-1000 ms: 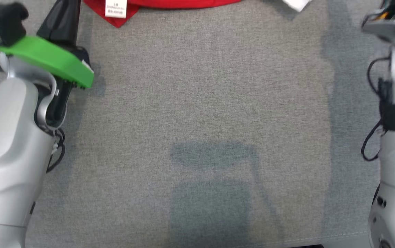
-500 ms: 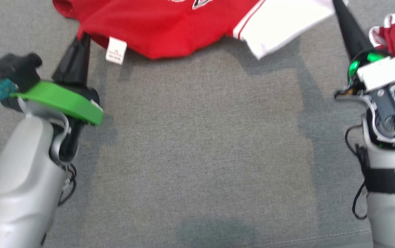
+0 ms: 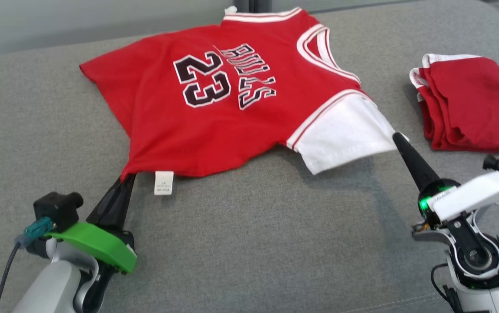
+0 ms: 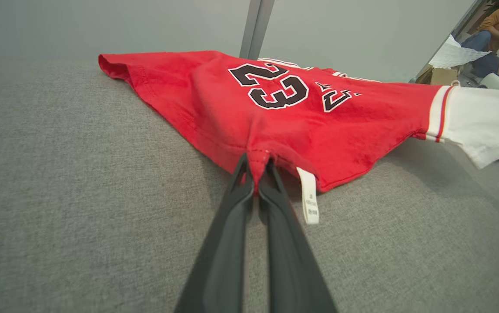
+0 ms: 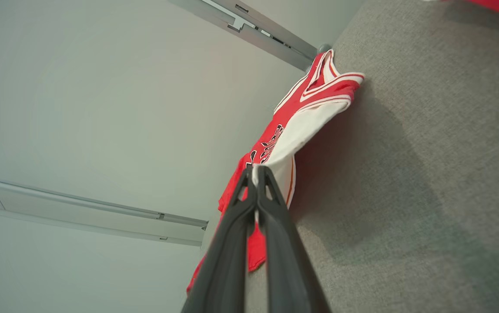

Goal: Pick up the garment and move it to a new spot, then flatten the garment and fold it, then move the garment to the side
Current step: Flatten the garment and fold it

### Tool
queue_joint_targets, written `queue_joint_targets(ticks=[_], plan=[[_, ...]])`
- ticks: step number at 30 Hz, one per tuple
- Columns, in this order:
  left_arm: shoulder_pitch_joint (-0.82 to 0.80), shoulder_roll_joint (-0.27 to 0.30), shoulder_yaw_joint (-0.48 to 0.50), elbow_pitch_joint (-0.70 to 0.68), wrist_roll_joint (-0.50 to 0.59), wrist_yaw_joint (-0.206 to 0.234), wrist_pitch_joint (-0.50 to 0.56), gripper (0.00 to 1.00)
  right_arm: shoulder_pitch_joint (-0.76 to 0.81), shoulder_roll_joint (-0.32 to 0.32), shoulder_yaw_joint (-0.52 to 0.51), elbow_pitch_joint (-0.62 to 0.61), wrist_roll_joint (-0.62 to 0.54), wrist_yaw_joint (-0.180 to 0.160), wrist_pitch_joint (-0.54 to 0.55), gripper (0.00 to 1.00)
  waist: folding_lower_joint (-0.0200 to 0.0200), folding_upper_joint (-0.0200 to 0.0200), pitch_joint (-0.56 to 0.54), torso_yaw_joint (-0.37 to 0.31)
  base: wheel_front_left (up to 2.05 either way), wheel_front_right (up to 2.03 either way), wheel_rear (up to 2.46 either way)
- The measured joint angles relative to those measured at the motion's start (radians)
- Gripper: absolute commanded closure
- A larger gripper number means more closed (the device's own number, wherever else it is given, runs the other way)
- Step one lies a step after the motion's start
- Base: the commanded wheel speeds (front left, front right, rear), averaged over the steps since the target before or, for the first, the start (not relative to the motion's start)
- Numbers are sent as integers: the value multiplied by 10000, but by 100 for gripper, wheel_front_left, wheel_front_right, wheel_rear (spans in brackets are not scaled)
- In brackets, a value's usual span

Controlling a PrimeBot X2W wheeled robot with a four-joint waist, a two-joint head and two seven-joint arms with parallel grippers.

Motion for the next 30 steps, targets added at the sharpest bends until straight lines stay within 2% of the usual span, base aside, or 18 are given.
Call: queue_joint_targets(ticks=[3,6,11,17,23,30], plan=[[508,40,430,-88,-4,6,2,100,765,-88,-176,-213,23,-171,84,100,0,0,-414,-29,0,0,0],[971,336,859,-201,-13,36,0,100,1374,-128,-52,-410,67,-194,407,100,0,0,-830,-23,0,0,0],[1984,819,940,-380,-6,36,0,100,2449,-330,426,-759,75,-408,943,100,-1,0,-1510,3,0,0,0],[3235,945,871,-765,-130,36,2,100,3863,-487,531,-1517,54,-545,1331,100,0,0,-2117,27,0,0,0],[4005,961,1143,-1231,-286,90,2,100,4977,-698,821,-2196,40,-621,1662,100,-1,0,-2099,14,0,0,0],[4287,993,1223,-1616,-8,92,2,100,5045,-1035,757,-2182,-564,-629,1639,100,0,0,-1714,-130,0,0,0]])
